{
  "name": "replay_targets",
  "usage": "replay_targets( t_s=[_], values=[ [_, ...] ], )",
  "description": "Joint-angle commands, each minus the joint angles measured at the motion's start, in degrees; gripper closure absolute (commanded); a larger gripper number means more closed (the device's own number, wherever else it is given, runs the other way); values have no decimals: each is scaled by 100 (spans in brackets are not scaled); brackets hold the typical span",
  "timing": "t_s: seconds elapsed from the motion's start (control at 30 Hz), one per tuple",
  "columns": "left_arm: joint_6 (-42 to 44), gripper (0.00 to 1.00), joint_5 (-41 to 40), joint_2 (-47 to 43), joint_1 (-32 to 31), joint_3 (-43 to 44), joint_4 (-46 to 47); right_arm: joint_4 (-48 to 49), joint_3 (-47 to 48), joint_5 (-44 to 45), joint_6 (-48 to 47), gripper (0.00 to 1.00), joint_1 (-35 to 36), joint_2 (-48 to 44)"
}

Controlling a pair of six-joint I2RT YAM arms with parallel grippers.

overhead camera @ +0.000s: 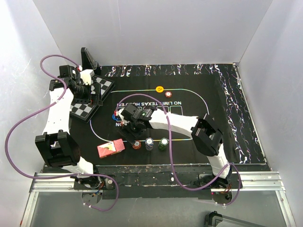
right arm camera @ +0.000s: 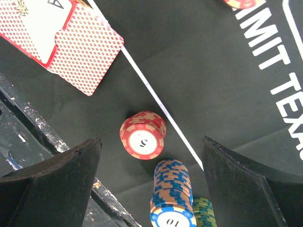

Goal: Distribute texas hold em gaming equipment

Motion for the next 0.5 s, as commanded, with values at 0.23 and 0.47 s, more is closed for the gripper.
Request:
replay_targets(
  t_s=[0.23, 0.47],
  values=[
    [-11, 0, -105, -16, 63, 337, 71, 333, -232, -121, -8, 7, 272, 379],
    [7, 0, -78, -51, 72, 363, 63, 333, -232, 46, -52, 6, 281, 520]
  ],
)
